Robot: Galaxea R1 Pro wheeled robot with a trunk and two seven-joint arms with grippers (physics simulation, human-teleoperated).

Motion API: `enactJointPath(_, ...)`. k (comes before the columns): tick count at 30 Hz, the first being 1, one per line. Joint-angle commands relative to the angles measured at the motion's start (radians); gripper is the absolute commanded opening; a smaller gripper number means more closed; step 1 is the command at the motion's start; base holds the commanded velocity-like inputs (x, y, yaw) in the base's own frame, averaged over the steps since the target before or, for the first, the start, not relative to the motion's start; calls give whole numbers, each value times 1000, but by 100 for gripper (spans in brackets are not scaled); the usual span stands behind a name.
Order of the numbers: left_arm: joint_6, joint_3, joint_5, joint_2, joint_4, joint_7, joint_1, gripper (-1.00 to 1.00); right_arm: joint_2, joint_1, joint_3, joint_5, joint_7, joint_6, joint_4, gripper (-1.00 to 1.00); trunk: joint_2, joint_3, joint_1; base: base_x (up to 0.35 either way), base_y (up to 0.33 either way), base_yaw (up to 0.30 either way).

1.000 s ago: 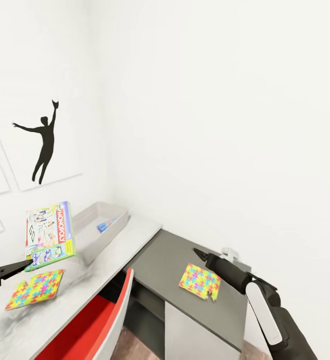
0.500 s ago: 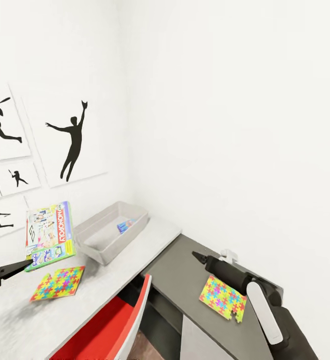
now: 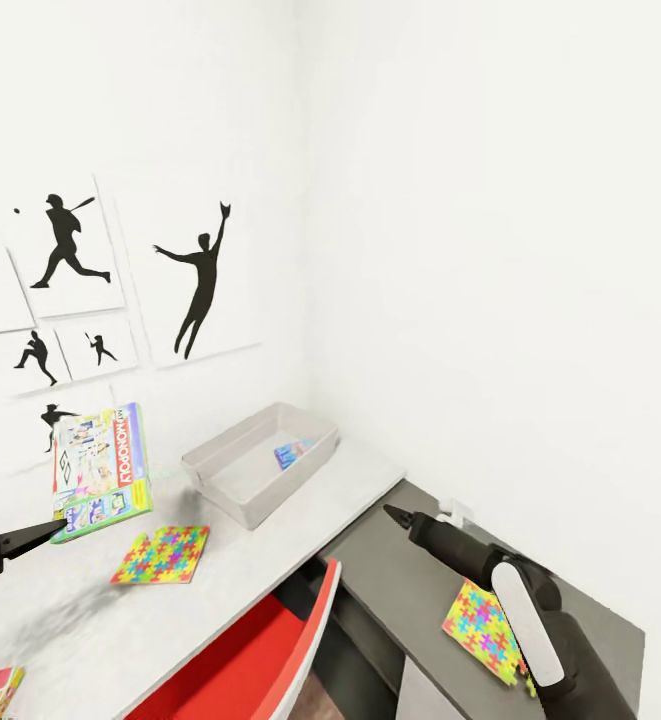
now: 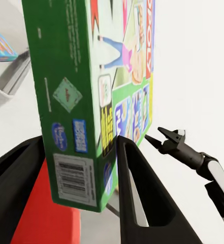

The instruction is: Put all the toys in the child's room - the three board games (two on the bed and one on the table), the two jigsaw puzzles on the table, and the tennis ball on the table - inside the toy box on the table in the child's room.

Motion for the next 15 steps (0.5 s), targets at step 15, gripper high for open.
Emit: enactJointPath(15,10,0,0,-7,-6,-5,-1,-100,0,0,-1,-1,3,3,0,100,-1,0,1,85,0,282)
